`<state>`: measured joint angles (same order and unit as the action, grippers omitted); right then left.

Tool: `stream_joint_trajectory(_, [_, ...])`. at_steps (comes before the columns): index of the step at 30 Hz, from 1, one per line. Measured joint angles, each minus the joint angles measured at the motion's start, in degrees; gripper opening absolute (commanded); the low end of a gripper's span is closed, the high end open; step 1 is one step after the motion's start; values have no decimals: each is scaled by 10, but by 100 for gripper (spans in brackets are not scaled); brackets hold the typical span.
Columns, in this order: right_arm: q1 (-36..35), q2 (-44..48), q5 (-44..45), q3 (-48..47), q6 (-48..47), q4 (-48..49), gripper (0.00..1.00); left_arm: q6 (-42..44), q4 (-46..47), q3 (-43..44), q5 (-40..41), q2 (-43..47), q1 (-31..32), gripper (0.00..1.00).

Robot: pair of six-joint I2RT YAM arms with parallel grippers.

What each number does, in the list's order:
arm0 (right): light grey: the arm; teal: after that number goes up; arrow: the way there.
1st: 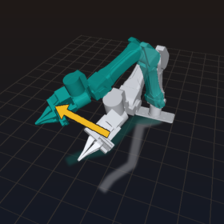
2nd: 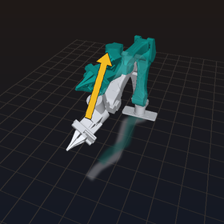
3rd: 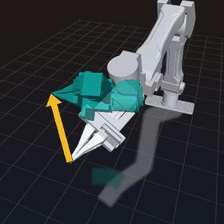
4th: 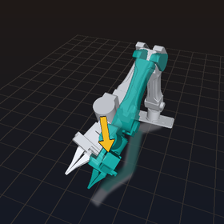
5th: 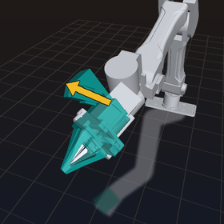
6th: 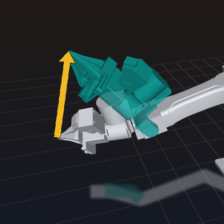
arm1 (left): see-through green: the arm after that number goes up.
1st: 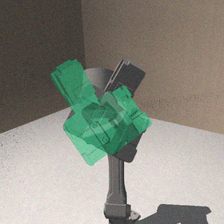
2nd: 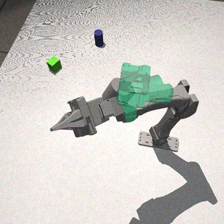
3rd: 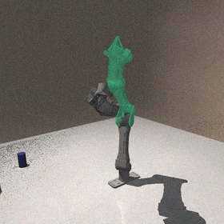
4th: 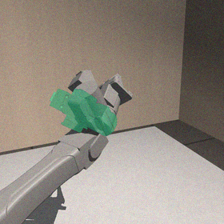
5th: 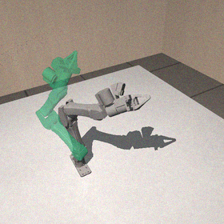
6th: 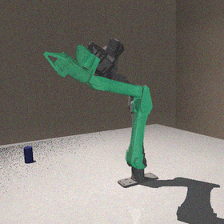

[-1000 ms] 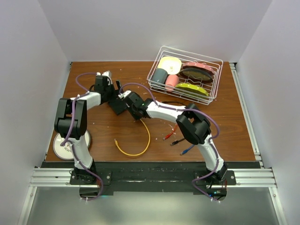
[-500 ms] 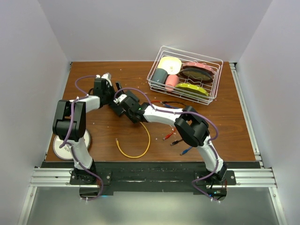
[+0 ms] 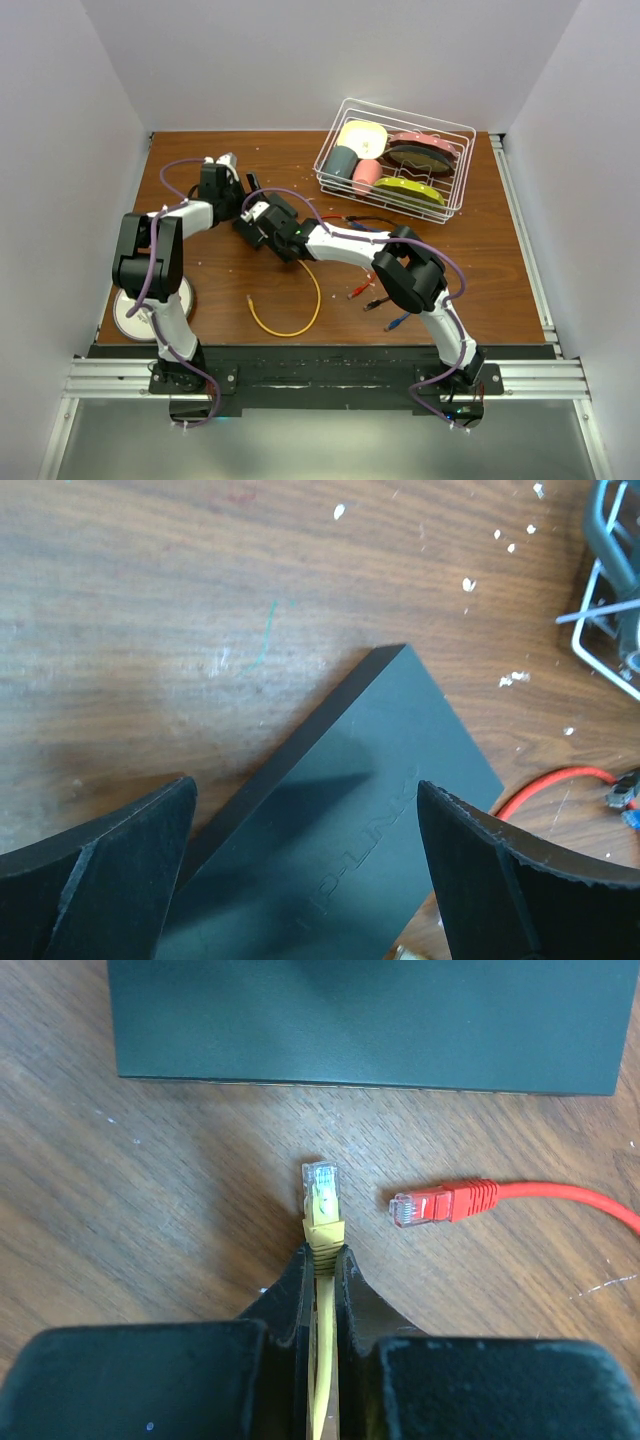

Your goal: Insert the plug into the switch port

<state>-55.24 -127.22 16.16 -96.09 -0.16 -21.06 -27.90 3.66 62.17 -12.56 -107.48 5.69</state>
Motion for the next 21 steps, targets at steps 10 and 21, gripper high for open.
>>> stream_joint_trajectory(10, [0, 0, -25, -23, 7, -1, 0, 0, -3, 7, 2, -10, 0, 93])
stream_joint_trajectory(21, [0, -29, -37, -46, 23, -1, 0, 0, 28, -10, -1, -9, 0, 91])
